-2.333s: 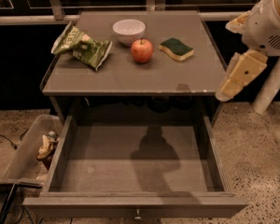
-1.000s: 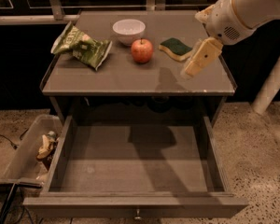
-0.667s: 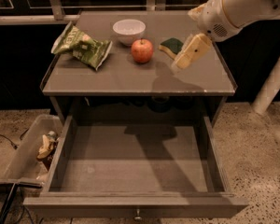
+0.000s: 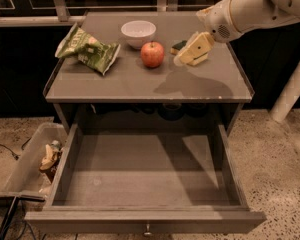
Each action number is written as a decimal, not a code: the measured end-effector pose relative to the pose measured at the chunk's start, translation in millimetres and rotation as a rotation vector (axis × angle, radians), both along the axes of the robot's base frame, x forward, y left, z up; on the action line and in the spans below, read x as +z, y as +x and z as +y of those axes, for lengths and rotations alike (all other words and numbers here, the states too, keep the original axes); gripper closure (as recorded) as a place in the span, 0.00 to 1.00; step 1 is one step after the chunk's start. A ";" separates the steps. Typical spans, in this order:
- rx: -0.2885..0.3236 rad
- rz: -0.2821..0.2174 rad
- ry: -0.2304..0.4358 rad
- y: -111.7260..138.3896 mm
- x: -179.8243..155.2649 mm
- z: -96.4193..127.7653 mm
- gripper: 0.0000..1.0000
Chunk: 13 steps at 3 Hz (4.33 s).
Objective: Place apple into top drawer
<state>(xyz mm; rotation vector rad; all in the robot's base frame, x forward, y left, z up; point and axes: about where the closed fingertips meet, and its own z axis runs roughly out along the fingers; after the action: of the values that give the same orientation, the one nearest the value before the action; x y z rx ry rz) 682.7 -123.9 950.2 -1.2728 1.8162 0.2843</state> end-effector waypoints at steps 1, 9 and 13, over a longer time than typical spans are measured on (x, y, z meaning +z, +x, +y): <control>-0.023 -0.001 0.034 31.6 -11.1 8.8 0.00; -0.089 0.139 0.096 121.5 -88.5 61.8 0.88; 0.017 0.085 0.024 14.4 -15.8 11.3 1.00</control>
Offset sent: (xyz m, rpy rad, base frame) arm 0.1151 0.0276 -0.0532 0.0928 0.0369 -0.1052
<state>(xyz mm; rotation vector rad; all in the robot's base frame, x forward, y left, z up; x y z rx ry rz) 697.1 -112.5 934.4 -1.2777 1.8687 0.3735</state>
